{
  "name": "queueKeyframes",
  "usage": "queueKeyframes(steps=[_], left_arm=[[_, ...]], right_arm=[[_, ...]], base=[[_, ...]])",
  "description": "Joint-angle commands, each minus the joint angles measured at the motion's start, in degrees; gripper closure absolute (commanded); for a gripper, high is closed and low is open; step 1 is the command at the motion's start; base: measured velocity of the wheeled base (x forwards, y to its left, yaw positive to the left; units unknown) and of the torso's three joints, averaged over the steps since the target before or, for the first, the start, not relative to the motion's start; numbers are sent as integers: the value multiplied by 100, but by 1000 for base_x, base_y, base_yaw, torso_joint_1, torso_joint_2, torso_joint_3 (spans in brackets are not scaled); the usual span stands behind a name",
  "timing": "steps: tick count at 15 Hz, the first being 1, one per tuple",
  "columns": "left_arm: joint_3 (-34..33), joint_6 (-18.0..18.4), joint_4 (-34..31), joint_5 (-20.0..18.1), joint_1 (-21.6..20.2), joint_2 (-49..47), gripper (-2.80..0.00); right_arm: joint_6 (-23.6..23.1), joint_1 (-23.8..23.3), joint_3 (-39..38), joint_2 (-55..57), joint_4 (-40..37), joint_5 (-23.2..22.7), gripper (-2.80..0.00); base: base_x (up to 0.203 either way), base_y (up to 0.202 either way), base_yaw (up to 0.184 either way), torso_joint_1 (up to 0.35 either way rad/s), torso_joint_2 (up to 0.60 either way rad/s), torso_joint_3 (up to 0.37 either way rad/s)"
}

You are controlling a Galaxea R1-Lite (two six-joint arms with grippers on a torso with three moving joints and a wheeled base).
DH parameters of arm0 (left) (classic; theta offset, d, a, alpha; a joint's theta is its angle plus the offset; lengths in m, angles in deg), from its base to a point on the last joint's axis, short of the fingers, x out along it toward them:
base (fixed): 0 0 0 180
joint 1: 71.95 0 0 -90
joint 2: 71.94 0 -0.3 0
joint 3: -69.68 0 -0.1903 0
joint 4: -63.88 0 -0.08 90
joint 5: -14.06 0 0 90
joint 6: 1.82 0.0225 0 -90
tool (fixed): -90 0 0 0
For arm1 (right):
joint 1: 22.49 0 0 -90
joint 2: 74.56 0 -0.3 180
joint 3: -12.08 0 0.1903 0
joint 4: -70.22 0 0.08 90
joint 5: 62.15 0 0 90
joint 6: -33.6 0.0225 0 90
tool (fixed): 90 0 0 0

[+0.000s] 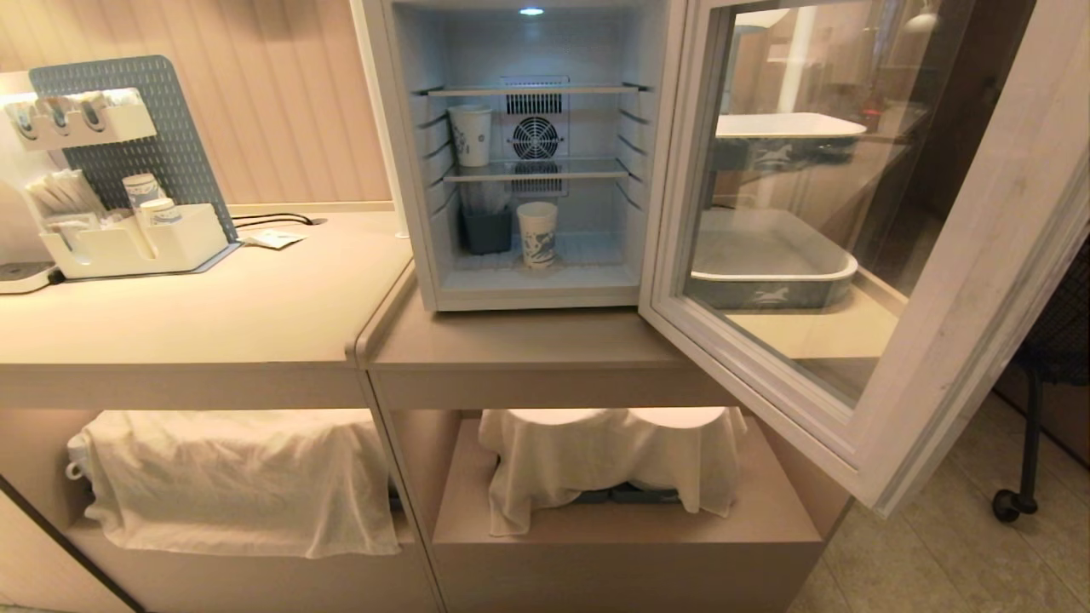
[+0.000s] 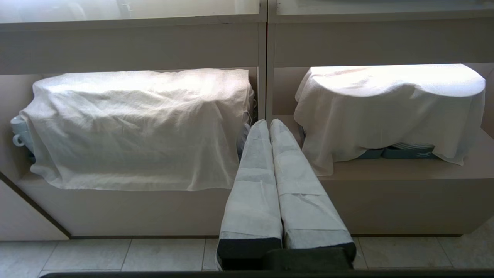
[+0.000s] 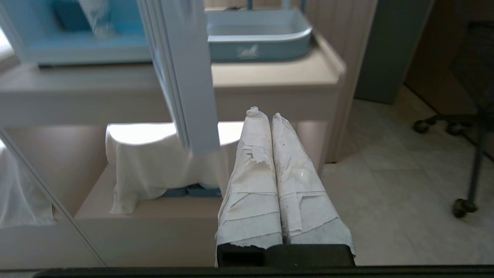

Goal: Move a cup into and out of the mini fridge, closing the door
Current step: Close the freezer door

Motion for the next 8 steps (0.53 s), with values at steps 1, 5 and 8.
queueKeyframes(steps=[1, 5, 8], left_arm=[[0, 2, 0, 0, -1, 0, 0], [0, 2, 0, 0, 0, 8, 0], [-7, 3, 0, 0, 0, 4, 0]], right_arm=[[9, -13, 1738, 2006, -560, 199, 0], [168, 10, 3945, 4681, -1057, 1354, 0], [312, -78, 4585, 6245, -832, 2472, 0]], base=[[0, 0, 0, 0, 0, 0], [0, 0, 0, 0, 0, 0], [0, 0, 0, 0, 0, 0]])
